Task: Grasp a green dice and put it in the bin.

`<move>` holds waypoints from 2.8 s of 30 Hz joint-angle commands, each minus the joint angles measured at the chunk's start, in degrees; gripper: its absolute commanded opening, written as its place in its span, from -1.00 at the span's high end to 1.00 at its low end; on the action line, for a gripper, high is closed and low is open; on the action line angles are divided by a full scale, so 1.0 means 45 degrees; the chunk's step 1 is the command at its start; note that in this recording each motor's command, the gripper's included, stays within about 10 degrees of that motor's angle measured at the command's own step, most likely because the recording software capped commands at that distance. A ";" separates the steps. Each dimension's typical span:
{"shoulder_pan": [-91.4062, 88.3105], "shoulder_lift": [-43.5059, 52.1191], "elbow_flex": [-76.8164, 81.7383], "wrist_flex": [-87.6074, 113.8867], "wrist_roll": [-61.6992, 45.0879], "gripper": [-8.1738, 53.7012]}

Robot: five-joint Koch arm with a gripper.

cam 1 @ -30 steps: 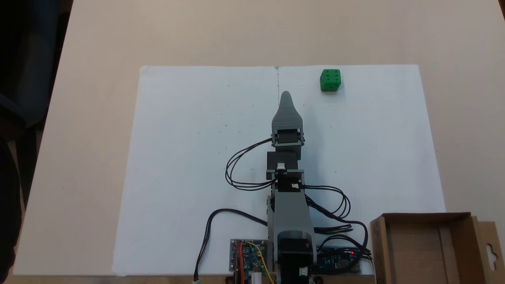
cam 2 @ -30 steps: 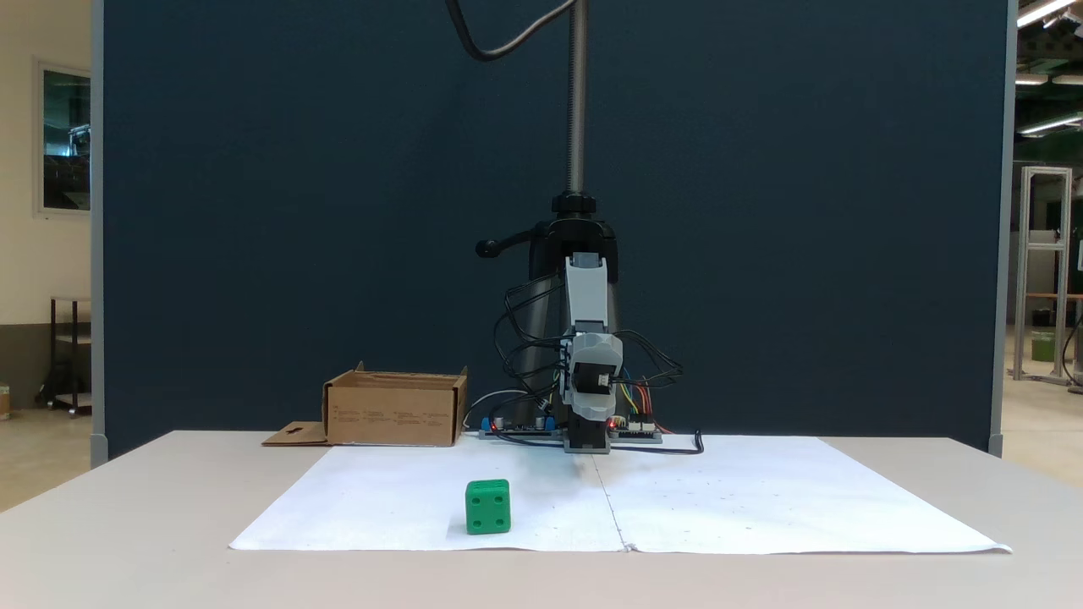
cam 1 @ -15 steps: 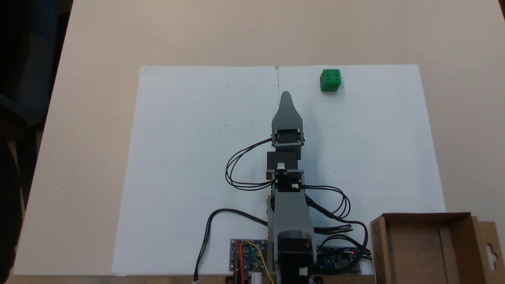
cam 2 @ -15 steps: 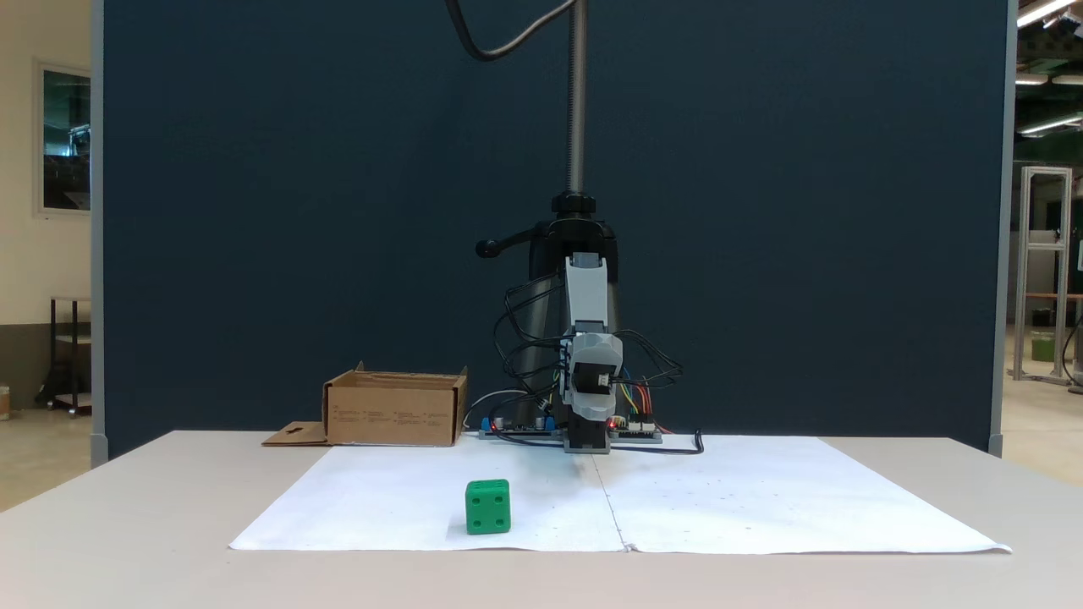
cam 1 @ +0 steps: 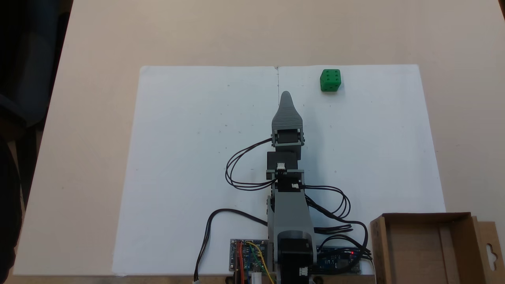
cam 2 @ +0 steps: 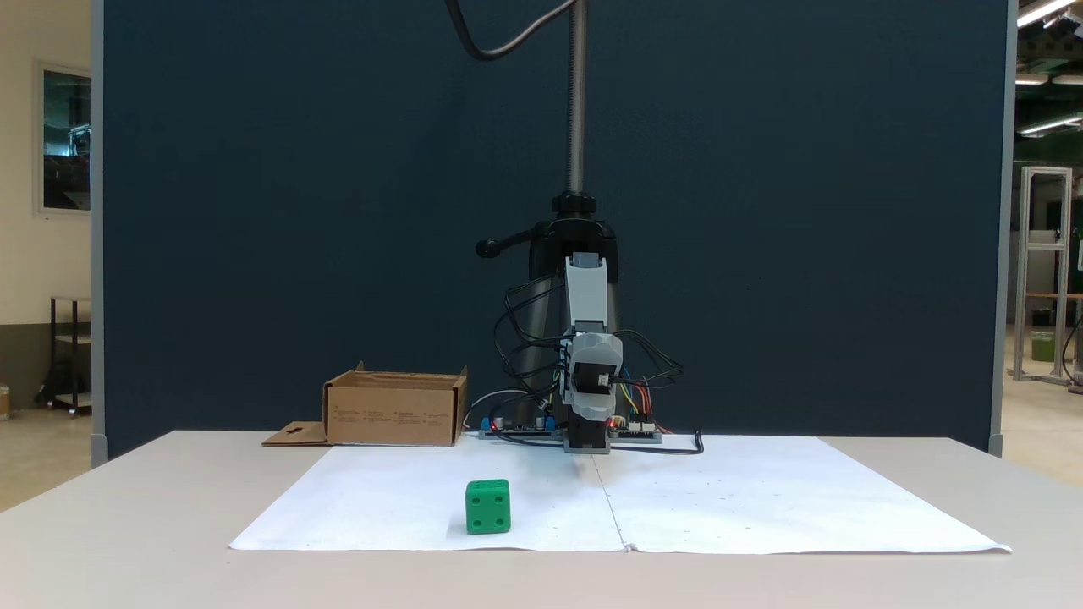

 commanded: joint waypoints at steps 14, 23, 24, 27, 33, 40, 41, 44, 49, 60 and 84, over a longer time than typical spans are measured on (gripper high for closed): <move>-0.0137 0.1426 0.0918 -0.0254 -0.0645 -0.71; -0.0098 0.1426 0.0937 -0.0488 -0.0879 -0.60; -0.0098 0.1426 0.0918 -0.0449 -0.1152 -0.59; -0.0137 0.1426 0.0547 0.0039 -0.1172 -0.58; 0.0254 0.1445 -0.2246 0.4781 -0.1133 -0.58; 0.0586 0.1426 -0.5117 1.0000 -0.1113 -0.59; 0.0625 0.1348 -0.5547 1.0645 -0.1094 -0.59; 0.0625 0.0117 -0.7867 1.3707 -0.1055 -0.69; 0.0195 -0.2168 -1.2222 1.7769 -0.0547 -0.68; -0.0059 -0.7480 -2.0566 2.5015 0.1113 -0.68; 0.3145 -1.3945 -2.9336 2.9687 0.1816 -0.65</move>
